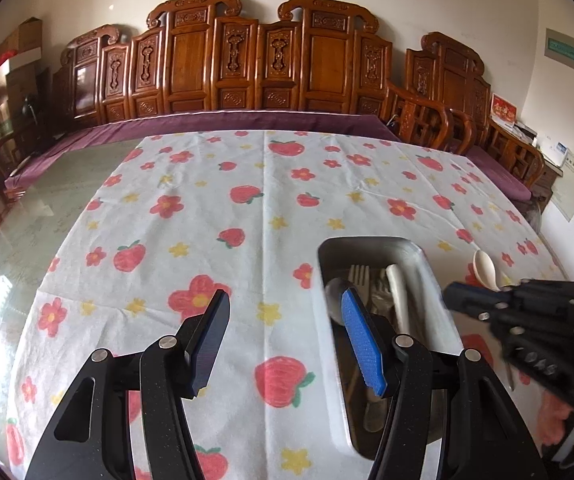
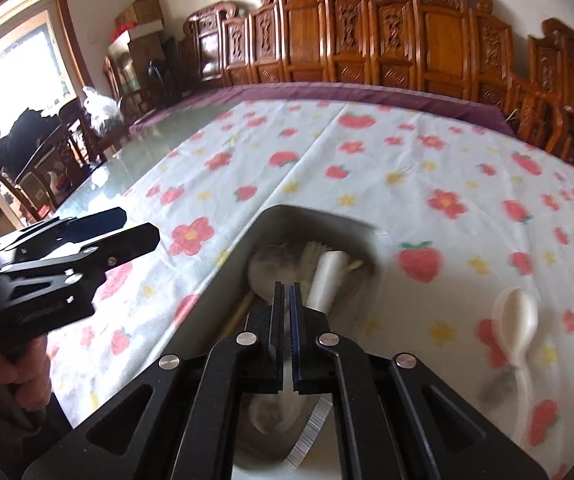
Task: Organize utensils
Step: 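Grasp the white ladle by its handle with the right tool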
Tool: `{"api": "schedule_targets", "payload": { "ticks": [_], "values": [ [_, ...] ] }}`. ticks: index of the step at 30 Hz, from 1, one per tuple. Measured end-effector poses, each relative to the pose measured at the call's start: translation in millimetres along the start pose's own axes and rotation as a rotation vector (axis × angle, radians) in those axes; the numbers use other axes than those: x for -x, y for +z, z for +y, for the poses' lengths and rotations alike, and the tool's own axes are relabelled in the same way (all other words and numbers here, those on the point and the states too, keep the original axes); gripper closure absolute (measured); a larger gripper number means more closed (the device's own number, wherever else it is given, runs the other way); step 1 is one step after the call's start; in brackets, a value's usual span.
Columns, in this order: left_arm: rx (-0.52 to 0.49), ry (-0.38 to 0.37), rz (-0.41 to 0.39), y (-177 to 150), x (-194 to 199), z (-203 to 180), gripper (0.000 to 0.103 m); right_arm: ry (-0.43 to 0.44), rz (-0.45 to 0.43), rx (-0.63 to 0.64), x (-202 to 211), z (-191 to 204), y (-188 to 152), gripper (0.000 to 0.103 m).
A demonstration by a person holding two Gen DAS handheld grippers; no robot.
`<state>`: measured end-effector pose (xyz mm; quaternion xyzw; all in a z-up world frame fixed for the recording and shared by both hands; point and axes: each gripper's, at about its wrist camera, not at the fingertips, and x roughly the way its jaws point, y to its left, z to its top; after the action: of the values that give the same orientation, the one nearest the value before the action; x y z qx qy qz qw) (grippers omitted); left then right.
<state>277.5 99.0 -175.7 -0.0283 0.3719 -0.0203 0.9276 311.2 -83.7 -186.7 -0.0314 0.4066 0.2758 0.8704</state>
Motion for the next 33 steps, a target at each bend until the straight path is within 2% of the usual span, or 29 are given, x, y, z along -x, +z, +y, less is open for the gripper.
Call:
{"api": "schedule_targets", "payload": {
  "ticks": [4, 6, 8, 10, 15, 20, 21, 22, 33],
  "values": [
    [-0.031, -0.031, -0.004, -1, 1, -21, 0.047, -0.05, -0.025, 0.005, 37, -34, -17, 0.098],
    [-0.043, -0.045, -0.007, -2, 2, -29, 0.047, -0.103, -0.025, 0.002, 50, -57, -29, 0.098],
    [-0.052, -0.064, -0.007, -3, 2, -39, 0.047, -0.156, -0.009, 0.001, 56, -80, -43, 0.093],
    [-0.067, -0.08, -0.008, -5, 3, -50, 0.047, -0.186, 0.01, -0.011, 58, -101, -54, 0.08],
    [-0.102, -0.106, -0.01, -11, 4, -76, 0.047, -0.264, 0.078, -0.053, 45, -148, -77, 0.079],
    [-0.136, -0.14, -0.01, -19, 7, -100, 0.047, -0.29, 0.131, -0.045, 21, -165, -81, 0.079],
    [-0.143, -0.144, -0.008, -21, 7, -105, 0.047, -0.29, 0.142, -0.046, 15, -168, -80, 0.075],
    [-0.154, -0.15, -0.004, -23, 6, -111, 0.047, -0.28, 0.142, -0.048, 12, -169, -78, 0.073],
    [-0.215, -0.176, 0.009, -35, 6, -141, 0.047, -0.228, 0.174, -0.097, -4, -177, -73, 0.073]
  ]
}}
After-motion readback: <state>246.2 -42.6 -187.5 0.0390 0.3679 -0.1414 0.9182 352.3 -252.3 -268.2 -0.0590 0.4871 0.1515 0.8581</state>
